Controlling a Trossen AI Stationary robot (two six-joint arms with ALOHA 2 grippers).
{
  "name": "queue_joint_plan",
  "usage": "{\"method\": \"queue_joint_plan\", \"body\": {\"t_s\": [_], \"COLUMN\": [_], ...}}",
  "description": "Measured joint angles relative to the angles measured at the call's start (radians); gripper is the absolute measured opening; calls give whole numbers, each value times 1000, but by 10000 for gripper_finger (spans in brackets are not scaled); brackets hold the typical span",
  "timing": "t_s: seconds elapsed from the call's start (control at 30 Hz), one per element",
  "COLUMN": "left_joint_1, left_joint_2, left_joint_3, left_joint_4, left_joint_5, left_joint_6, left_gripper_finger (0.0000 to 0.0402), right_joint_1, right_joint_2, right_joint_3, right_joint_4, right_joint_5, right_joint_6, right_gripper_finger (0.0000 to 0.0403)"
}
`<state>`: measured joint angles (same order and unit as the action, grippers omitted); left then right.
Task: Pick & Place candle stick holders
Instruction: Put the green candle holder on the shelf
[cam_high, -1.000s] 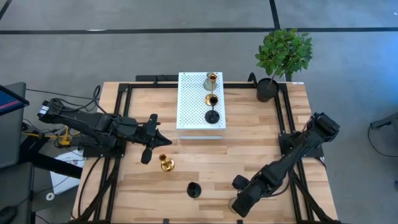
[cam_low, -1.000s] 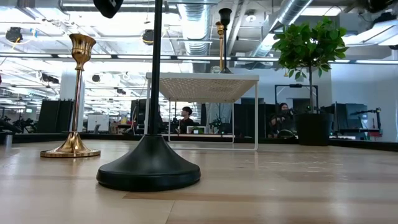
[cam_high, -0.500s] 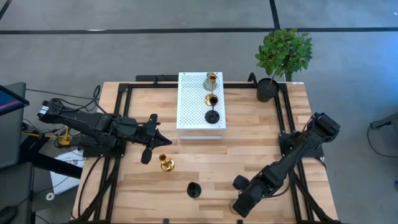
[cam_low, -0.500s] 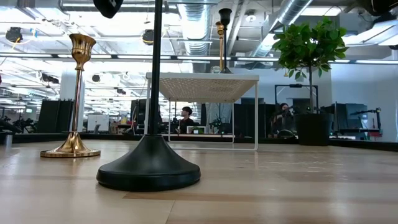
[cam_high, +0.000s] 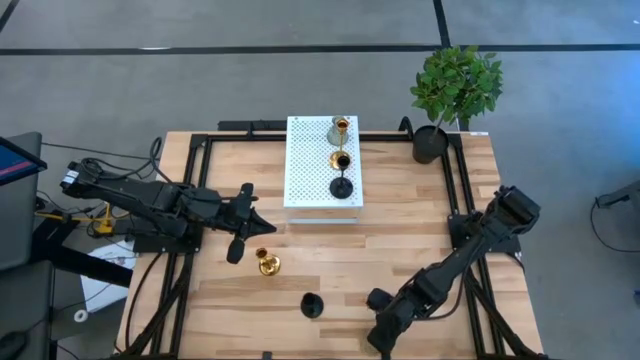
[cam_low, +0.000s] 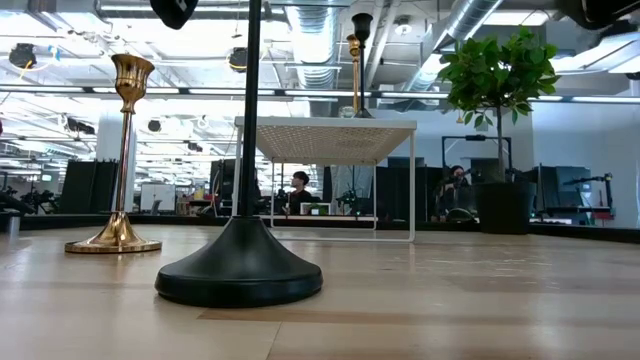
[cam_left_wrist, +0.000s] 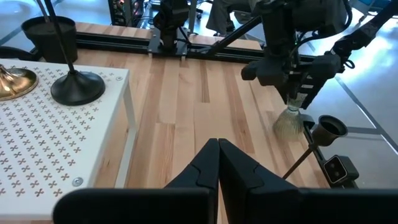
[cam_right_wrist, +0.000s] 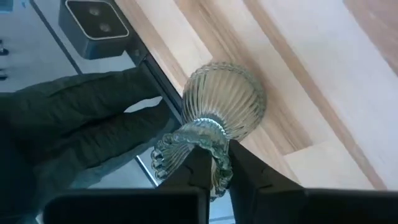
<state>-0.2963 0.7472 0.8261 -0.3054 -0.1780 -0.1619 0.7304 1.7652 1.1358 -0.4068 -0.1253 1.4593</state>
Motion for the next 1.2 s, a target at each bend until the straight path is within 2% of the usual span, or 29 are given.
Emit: {"method": "queue_joint_plan", "body": {"t_s": [0.37, 0.63, 0.87, 0.97, 1.2], "left_joint_1": [0, 0, 0, 0, 0], "left_joint_2": [0, 0, 0, 2, 52], "left_joint_3": [0, 0, 0, 0, 10], "left_joint_4": [0, 5, 17, 19, 18], "left_joint_5": [0, 71, 76, 50, 24], "left_joint_6": [0, 0, -16, -52, -28], "left_gripper_finger": [6, 7, 10, 12, 12], "right_joint_1": [-51, -128, -226, -270, -378], "right_joint_2": [-133, -231, -246, -238, -239], "right_joint_3": [-5, -4, 142, 219, 339], "right_joint_4": [-226, -236, -447, -488, -502], "right_joint_5": [88, 188, 213, 230, 303], "right_joint_6": [-52, -155, -325, -418, -586], "right_gripper_finger": [16, 16, 16, 16, 16]}}
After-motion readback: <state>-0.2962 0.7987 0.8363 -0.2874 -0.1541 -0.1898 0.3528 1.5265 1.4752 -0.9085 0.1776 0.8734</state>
